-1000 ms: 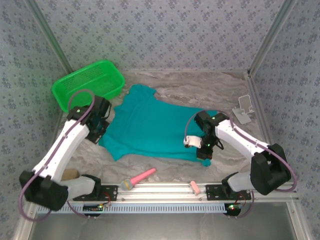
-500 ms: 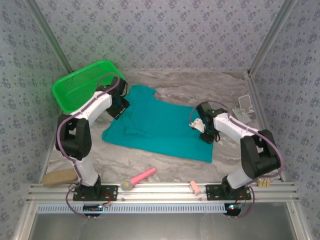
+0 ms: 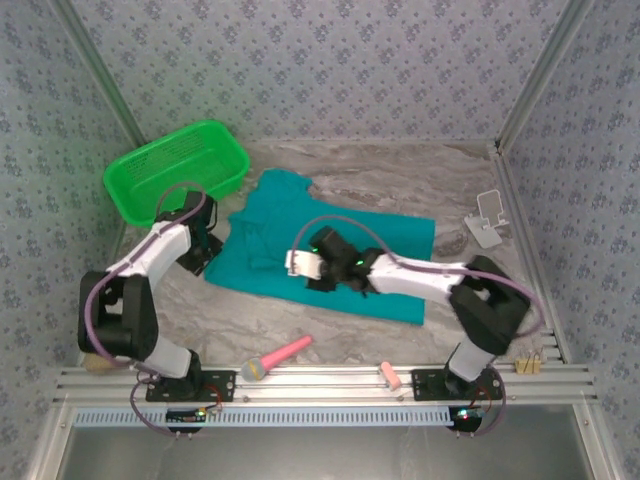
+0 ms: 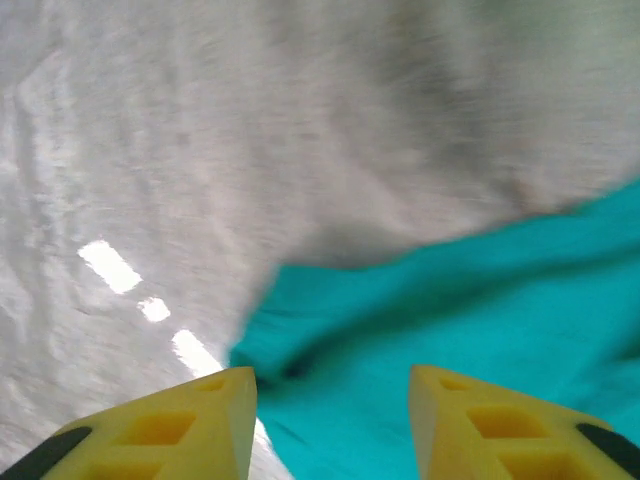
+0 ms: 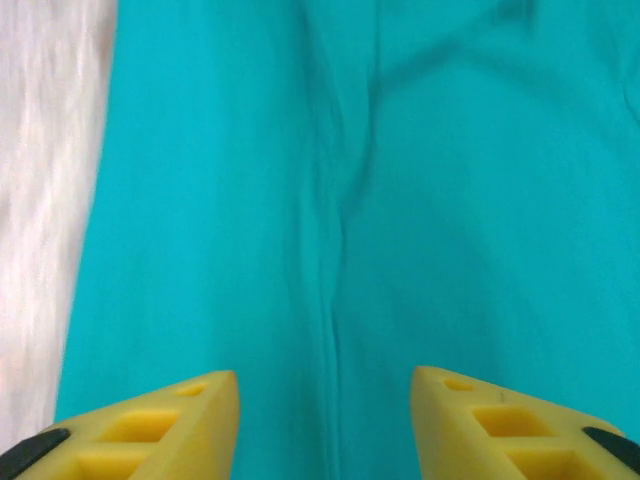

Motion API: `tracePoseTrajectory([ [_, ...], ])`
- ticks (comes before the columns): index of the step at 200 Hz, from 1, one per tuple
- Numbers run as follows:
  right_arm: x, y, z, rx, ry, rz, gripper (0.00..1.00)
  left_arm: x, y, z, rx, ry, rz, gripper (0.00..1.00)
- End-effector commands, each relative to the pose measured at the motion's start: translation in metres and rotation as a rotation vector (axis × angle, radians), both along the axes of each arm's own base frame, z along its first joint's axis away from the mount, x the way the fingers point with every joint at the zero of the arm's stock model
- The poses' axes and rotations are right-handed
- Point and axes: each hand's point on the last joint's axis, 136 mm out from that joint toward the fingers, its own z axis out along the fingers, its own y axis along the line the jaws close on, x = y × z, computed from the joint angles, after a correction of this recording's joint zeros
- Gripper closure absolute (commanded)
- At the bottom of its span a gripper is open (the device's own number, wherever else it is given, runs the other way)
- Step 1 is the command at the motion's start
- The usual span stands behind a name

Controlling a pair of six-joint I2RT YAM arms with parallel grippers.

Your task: Fold the inside-out t-shirt

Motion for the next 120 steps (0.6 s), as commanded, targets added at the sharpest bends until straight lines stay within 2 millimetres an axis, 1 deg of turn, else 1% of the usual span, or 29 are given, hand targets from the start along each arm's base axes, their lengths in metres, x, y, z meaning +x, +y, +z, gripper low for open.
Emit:
tracePoseTrajectory([
  [1, 0.033, 0.071, 0.043, 0.281, -0.115, -0.034, 0.43, 0.012, 0.002, -0.006, 0.012, -0.006, -0.011, 0.59],
  [10, 0.036, 0.084, 0.032, 0.265, -0.097, -0.017, 0.43, 0.012, 0.003, -0.01, 0.015, -0.002, -0.003, 0.61],
  [13, 0.036, 0.086, 0.025, 0.256, -0.086, -0.017, 0.42, 0.013, 0.003, -0.012, 0.016, -0.003, -0.001, 0.64],
  [14, 0.039, 0.09, 0.031, 0.269, -0.093, -0.016, 0.42, 0.012, 0.004, -0.013, 0.018, -0.002, 0.0, 0.65],
  [17, 0.042, 0.096, 0.031, 0.277, -0.093, -0.015, 0.42, 0.011, 0.005, -0.015, 0.023, 0.003, 0.002, 0.68],
  [25, 0.044, 0.105, 0.023, 0.276, -0.071, 0.003, 0.42, 0.006, 0.008, -0.022, 0.039, 0.024, 0.023, 0.79],
  [33, 0.047, 0.113, 0.016, 0.278, -0.059, 0.005, 0.42, 0.002, 0.01, -0.028, 0.049, 0.045, 0.03, 0.82],
  [47, 0.053, 0.12, 0.005, 0.252, -0.053, 0.005, 0.43, -0.001, 0.01, -0.037, 0.051, 0.075, 0.037, 0.86],
  [56, 0.055, 0.122, -0.001, 0.235, -0.059, 0.003, 0.45, -0.004, 0.011, -0.041, 0.053, 0.092, 0.038, 0.92],
  [68, 0.052, 0.125, -0.008, 0.234, -0.041, 0.025, 0.46, -0.009, 0.011, -0.045, 0.052, 0.107, 0.041, 0.95],
  [70, 0.051, 0.126, -0.009, 0.235, -0.035, 0.027, 0.46, -0.005, 0.01, -0.045, 0.048, 0.087, 0.042, 0.96],
  [77, 0.047, 0.129, -0.013, 0.242, -0.014, 0.037, 0.48, -0.004, 0.01, -0.048, 0.045, 0.08, 0.041, 1.0],
  [98, 0.035, 0.133, -0.025, 0.233, 0.044, 0.071, 0.48, -0.013, 0.015, -0.051, 0.064, 0.115, 0.059, 1.0],
  [111, 0.027, 0.134, -0.033, 0.194, 0.083, 0.105, 0.52, -0.014, 0.017, -0.053, 0.067, 0.126, 0.065, 1.0],
  [118, 0.028, 0.134, -0.034, 0.18, 0.085, 0.104, 0.55, -0.015, 0.018, -0.055, 0.07, 0.131, 0.07, 1.0],
  [120, 0.028, 0.134, -0.035, 0.177, 0.086, 0.103, 0.56, -0.02, 0.019, -0.055, 0.074, 0.152, 0.073, 1.0],
])
